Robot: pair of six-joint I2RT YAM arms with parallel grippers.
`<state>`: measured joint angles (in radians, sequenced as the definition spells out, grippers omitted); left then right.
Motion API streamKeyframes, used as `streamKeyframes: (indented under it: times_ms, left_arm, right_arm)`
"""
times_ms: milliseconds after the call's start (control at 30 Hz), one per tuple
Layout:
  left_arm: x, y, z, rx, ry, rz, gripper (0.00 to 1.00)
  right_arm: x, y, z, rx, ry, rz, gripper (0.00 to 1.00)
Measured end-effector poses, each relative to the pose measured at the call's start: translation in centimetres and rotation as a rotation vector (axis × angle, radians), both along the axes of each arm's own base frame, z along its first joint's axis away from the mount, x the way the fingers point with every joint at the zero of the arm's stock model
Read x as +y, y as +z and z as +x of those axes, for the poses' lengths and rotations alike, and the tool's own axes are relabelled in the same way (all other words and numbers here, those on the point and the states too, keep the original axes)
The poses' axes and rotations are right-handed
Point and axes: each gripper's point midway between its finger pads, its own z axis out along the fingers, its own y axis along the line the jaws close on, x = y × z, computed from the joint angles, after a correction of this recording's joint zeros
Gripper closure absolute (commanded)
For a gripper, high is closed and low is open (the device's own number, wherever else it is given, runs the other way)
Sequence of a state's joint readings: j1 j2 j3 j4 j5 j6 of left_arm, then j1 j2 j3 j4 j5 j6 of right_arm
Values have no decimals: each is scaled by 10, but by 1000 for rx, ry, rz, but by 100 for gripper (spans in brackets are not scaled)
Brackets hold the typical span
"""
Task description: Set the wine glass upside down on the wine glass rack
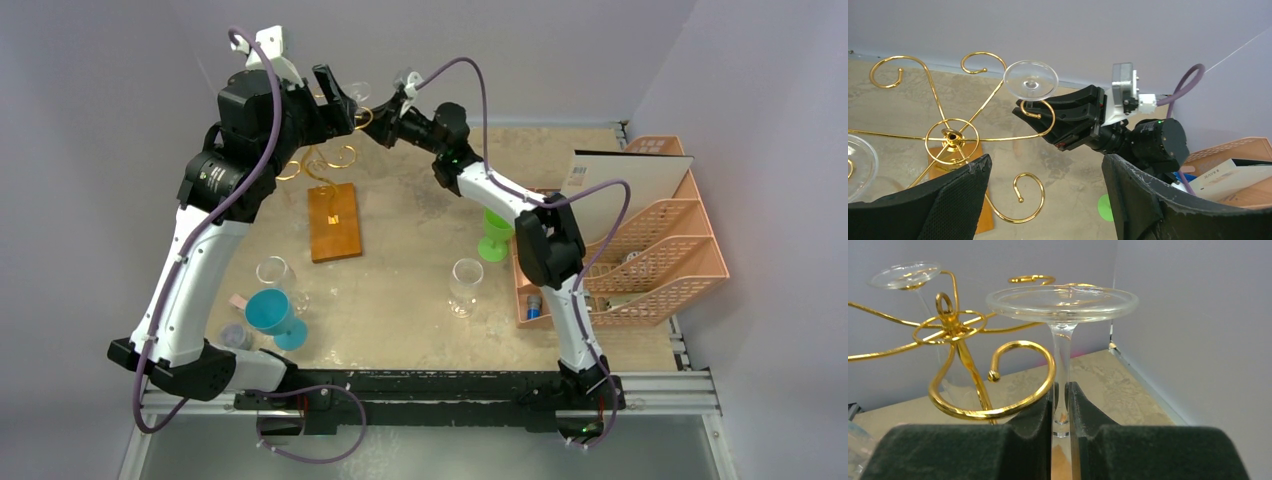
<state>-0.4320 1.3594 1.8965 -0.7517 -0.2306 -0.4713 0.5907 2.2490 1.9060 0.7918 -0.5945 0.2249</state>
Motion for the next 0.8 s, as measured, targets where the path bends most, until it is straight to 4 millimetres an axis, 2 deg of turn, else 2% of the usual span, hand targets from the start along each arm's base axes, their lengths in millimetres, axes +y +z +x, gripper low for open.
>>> streamKeyframes:
  times_ms: [200, 600, 800]
  left_arm:
    - [0, 0, 0, 1, 0, 0, 20]
    - [-3, -8, 5, 22, -3, 10, 21]
    - [-3, -11, 5, 33, -4, 15, 21]
  right_arm:
    - [9, -26, 4, 60, 25, 1, 100]
    - [11, -12, -4, 48, 63, 55, 100]
    - [12, -12, -6, 42, 72, 52, 100]
